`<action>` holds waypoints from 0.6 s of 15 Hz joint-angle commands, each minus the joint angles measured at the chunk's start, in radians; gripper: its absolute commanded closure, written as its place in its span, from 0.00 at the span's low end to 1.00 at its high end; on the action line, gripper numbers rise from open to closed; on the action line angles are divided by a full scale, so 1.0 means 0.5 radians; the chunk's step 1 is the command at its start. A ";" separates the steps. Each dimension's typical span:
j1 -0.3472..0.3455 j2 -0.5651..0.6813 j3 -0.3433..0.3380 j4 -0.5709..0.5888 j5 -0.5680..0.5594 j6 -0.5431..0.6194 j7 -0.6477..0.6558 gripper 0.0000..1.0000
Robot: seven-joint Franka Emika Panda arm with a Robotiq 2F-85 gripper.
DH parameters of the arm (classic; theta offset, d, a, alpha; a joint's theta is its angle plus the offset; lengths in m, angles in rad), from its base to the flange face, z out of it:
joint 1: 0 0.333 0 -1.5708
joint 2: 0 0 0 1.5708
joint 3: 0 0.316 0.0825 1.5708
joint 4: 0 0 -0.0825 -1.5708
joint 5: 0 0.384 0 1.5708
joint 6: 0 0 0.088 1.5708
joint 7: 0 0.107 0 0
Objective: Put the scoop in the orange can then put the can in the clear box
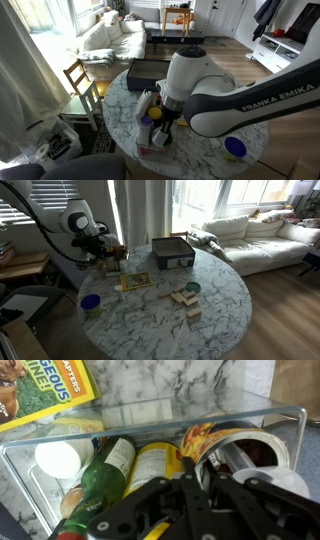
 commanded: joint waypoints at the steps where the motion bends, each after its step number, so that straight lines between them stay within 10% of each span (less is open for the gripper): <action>1: -0.010 0.056 0.011 0.022 0.041 0.018 0.067 0.97; 9: -0.007 0.107 -0.009 0.021 0.043 0.015 0.183 0.97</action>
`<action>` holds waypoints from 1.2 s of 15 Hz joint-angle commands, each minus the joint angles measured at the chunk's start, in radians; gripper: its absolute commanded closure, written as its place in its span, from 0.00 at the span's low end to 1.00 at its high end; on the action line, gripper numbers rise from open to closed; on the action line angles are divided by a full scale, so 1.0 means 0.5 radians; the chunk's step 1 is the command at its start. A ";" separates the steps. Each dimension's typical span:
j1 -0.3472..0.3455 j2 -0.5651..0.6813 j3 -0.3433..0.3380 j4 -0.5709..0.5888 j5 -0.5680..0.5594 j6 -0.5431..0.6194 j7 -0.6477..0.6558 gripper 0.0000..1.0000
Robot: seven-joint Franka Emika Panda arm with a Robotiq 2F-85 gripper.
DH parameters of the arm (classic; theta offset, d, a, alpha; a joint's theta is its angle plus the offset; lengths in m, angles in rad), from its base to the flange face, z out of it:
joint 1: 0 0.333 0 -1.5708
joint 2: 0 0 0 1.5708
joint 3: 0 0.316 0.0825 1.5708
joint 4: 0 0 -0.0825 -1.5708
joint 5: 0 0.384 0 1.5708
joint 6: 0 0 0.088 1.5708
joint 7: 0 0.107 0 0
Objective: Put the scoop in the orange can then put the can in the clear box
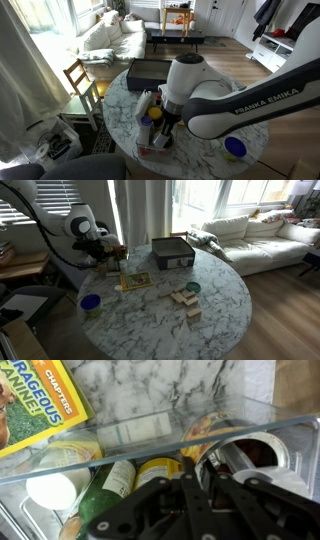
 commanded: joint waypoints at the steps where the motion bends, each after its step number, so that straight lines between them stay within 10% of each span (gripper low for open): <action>1: 0.009 0.042 -0.007 0.020 0.017 0.013 0.074 0.97; 18: 0.010 0.150 -0.015 0.055 0.025 0.072 0.167 0.97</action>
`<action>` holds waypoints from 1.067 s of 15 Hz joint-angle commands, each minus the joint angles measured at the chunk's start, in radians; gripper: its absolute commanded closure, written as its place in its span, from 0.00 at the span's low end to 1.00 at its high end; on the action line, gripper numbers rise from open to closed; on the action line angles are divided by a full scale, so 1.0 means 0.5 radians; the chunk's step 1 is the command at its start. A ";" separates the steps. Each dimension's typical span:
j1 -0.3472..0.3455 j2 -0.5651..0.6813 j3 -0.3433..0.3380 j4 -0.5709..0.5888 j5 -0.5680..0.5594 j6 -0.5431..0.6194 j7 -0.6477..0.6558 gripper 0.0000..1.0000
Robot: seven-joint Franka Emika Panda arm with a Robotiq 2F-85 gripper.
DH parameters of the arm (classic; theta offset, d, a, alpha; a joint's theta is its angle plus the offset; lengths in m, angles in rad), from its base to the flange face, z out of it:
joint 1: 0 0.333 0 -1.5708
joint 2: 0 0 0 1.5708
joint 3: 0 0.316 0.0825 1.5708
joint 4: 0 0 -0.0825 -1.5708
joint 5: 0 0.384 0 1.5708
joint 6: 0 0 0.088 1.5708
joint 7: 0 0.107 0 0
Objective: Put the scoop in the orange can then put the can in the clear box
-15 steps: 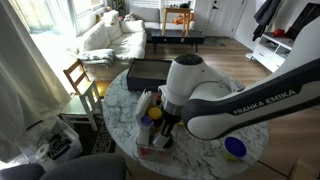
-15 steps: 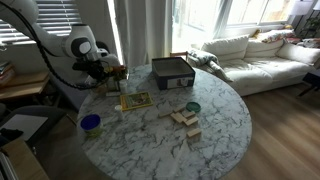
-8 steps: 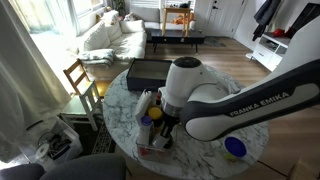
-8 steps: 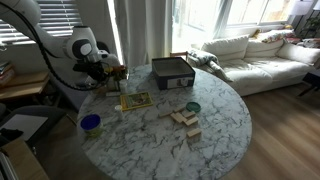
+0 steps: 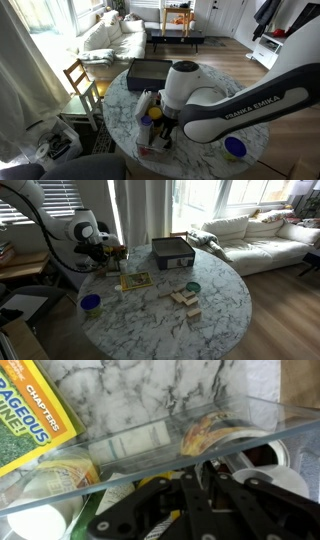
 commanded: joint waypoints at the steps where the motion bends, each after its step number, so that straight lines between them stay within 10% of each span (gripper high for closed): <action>1: 0.008 0.035 -0.012 0.015 0.024 0.034 0.025 0.97; 8: 0.001 0.035 -0.015 0.020 0.035 0.035 0.034 0.82; 16: 0.000 0.034 -0.019 0.040 0.033 0.037 0.034 0.88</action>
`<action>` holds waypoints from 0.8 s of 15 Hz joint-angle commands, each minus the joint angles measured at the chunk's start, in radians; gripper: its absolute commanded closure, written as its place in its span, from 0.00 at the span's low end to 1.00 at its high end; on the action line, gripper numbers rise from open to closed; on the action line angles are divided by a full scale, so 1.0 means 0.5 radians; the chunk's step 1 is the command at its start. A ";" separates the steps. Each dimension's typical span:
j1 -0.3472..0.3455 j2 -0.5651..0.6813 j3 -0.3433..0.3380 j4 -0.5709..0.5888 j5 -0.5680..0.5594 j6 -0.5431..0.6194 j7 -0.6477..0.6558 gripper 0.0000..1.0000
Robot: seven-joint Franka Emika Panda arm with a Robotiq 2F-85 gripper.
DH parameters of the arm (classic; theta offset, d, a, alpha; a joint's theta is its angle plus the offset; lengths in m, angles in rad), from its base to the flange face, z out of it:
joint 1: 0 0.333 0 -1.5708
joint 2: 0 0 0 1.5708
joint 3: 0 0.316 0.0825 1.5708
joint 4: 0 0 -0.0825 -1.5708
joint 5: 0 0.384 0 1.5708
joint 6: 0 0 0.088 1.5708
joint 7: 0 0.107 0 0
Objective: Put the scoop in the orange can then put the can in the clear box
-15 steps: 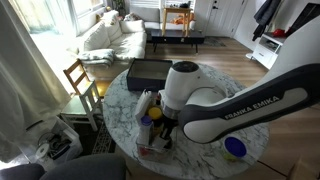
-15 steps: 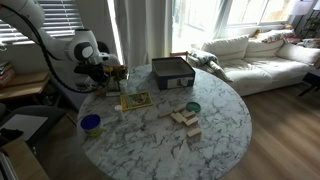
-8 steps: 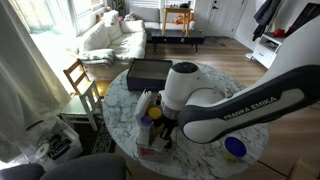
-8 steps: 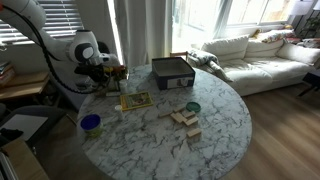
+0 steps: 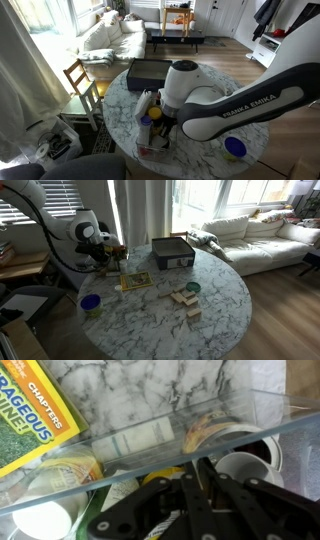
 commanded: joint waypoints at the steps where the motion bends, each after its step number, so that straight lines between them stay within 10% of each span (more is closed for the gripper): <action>1: 0.001 0.010 -0.010 0.009 0.031 0.029 0.014 0.88; 12: -0.011 -0.058 -0.040 -0.011 0.001 0.025 -0.002 0.64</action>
